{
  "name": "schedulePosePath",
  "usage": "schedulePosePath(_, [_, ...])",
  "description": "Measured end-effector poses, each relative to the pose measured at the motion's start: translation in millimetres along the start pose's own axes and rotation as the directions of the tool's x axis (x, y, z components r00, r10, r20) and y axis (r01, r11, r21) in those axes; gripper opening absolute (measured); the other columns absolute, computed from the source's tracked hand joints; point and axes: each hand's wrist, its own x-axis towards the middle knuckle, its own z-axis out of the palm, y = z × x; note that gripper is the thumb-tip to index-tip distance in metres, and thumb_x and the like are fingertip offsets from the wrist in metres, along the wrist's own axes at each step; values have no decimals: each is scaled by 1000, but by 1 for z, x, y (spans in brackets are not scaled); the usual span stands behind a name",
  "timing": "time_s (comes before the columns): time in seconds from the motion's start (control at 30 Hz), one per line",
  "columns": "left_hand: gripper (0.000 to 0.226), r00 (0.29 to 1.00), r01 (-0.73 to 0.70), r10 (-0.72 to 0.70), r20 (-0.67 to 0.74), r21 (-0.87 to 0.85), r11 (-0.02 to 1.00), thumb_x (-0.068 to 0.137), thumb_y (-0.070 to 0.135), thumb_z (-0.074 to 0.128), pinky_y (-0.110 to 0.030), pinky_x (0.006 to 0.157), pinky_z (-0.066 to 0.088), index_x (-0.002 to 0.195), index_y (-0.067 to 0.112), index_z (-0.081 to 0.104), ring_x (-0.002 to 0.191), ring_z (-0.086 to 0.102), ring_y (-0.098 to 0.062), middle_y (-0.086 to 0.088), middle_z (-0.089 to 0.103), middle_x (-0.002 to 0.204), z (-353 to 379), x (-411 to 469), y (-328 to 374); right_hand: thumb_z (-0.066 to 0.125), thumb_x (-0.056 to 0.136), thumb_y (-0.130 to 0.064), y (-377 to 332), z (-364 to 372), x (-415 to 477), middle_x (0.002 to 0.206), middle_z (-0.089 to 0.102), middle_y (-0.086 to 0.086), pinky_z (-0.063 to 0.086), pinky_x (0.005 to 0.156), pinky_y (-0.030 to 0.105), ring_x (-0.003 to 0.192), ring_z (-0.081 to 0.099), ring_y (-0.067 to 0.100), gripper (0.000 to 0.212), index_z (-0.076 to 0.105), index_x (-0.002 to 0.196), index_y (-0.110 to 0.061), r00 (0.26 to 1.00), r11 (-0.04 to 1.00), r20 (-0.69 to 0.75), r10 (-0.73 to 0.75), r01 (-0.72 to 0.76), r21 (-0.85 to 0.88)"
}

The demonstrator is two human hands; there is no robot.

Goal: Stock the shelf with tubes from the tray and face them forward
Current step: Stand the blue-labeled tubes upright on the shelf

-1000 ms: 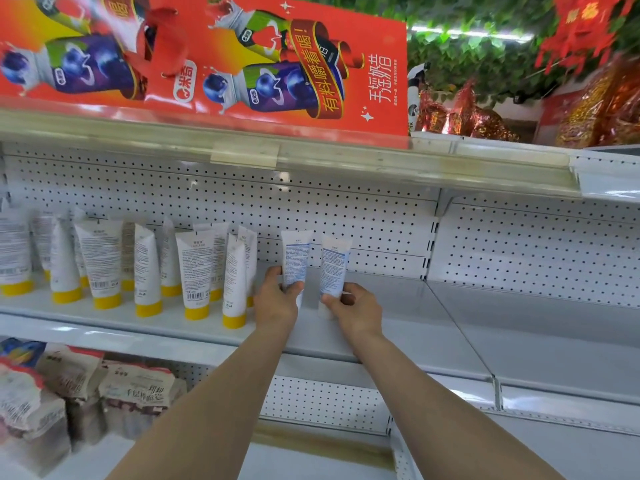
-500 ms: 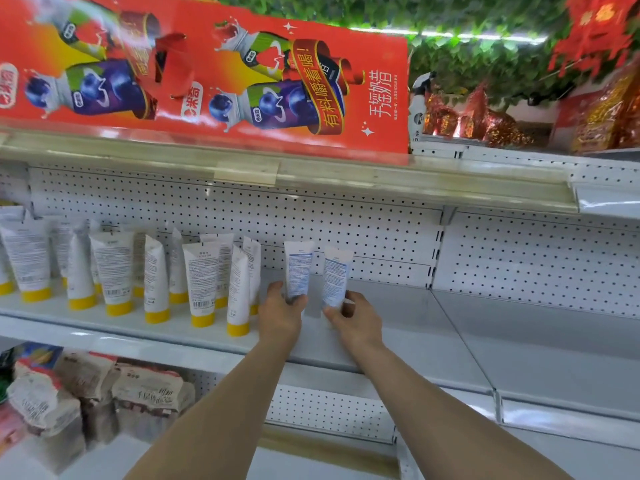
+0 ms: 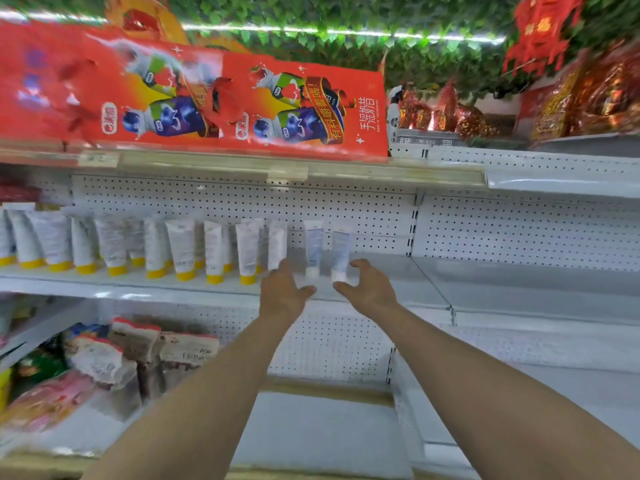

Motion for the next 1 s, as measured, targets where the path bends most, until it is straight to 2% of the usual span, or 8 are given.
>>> schedulePosePath(0.07, [75,999,-27,29,-26,91,996,79,33,78,-44,97,47,142,22,39,126,45,-32,-12,52,136,-40,-30,-7,68,85,-47,-27,-3,-37,133,53,10,47,90,35,125,48,29,68,39,142,-25,998,995,-1,-64,63,-77])
schedulePosePath(0.2, [75,998,-37,49,-36,265,964,80,37,75,-48,100,43,143,28,37,134,33,-35,-13,43,144,-116,-91,-28,69,85,-45,-82,-4,-109,140,48,9,49,93,43,131,41,30,70,37,145,-25,982,962,9,-188,186,-199])
schedulePosePath(0.3, [77,997,-38,57,-46,345,938,78,46,73,-48,98,44,144,29,36,132,36,-37,-15,46,141,-163,-132,-49,69,85,-46,-116,4,-152,147,43,9,50,94,45,133,39,31,73,36,146,-22,967,938,40,-250,252,-238])
schedulePosePath(0.47, [63,992,47,-7,-125,326,944,89,48,59,-52,100,41,144,26,37,131,33,-39,-18,45,139,-217,-193,-79,61,89,-53,-158,31,-204,144,45,10,47,97,47,134,38,30,67,36,145,-26,955,938,75,-286,295,-180])
schedulePosePath(0.63, [60,985,123,-78,-157,300,946,88,55,51,-49,98,43,141,28,41,125,42,-38,-17,49,134,-248,-225,-110,53,92,-54,-185,64,-241,143,45,8,45,100,48,132,39,28,61,38,144,-26,948,945,133,-289,305,-122])
schedulePosePath(0.87, [56,972,214,-165,-168,343,915,90,57,47,-49,96,44,139,28,42,122,43,-39,-14,49,135,-260,-238,-163,57,91,-51,-195,122,-250,140,48,11,44,100,44,130,42,31,61,40,143,-24,929,952,252,-272,298,-75])
schedulePosePath(1.0, [59,962,269,-234,-139,348,898,88,62,43,-49,98,44,139,31,39,122,46,-35,-12,52,134,-249,-227,-213,55,92,-50,-187,171,-233,133,51,12,47,95,42,123,47,32,57,42,141,-23,906,951,327,-269,303,-57])
